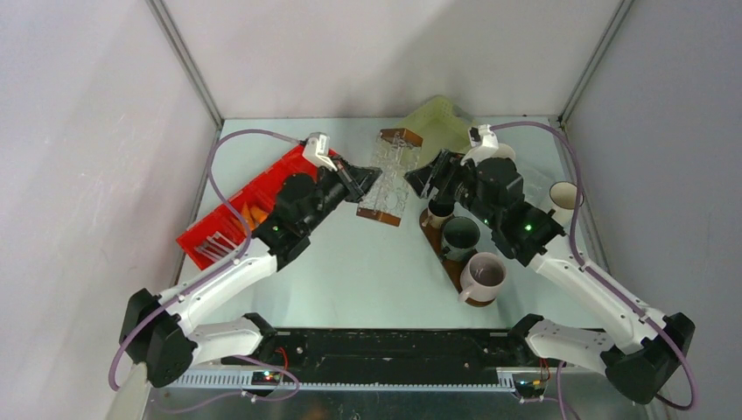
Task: Prepare toiletry sets of a toothbrush and toothpaste on the tray
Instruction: Pick up the toothpaste holder from the storage box, then adjust the toothpaste holder.
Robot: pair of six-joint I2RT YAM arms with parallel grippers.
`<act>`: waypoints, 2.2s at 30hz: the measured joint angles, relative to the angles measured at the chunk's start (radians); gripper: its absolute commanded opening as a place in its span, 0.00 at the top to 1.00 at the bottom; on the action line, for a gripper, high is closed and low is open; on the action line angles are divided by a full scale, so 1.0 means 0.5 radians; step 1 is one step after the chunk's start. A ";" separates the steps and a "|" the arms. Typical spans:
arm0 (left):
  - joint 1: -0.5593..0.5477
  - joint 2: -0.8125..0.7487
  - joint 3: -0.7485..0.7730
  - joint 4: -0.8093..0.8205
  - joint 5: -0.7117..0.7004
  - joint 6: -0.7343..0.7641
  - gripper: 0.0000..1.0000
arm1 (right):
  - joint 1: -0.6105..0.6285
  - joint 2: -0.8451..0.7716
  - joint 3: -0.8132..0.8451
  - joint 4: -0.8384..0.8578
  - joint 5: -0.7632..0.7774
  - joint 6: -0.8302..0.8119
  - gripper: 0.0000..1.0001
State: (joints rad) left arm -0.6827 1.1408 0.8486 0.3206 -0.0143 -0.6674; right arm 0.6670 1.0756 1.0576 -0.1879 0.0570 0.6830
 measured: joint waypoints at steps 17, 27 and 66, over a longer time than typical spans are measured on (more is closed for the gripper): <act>-0.132 0.014 0.000 0.022 -0.107 0.026 0.99 | 0.076 0.086 0.004 0.011 -0.001 -0.001 0.42; -0.233 0.014 -0.015 0.076 -0.223 0.027 0.92 | 0.092 0.089 0.011 0.006 0.040 -0.027 0.60; 0.102 -0.621 0.375 -1.255 -0.845 0.488 0.00 | -0.874 -0.428 -0.024 -0.495 -0.334 -1.633 1.00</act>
State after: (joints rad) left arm -0.6315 0.8303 1.0363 -0.3069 -0.4370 -0.4236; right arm 0.2298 0.8616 1.0458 -0.4355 -0.1101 -0.1333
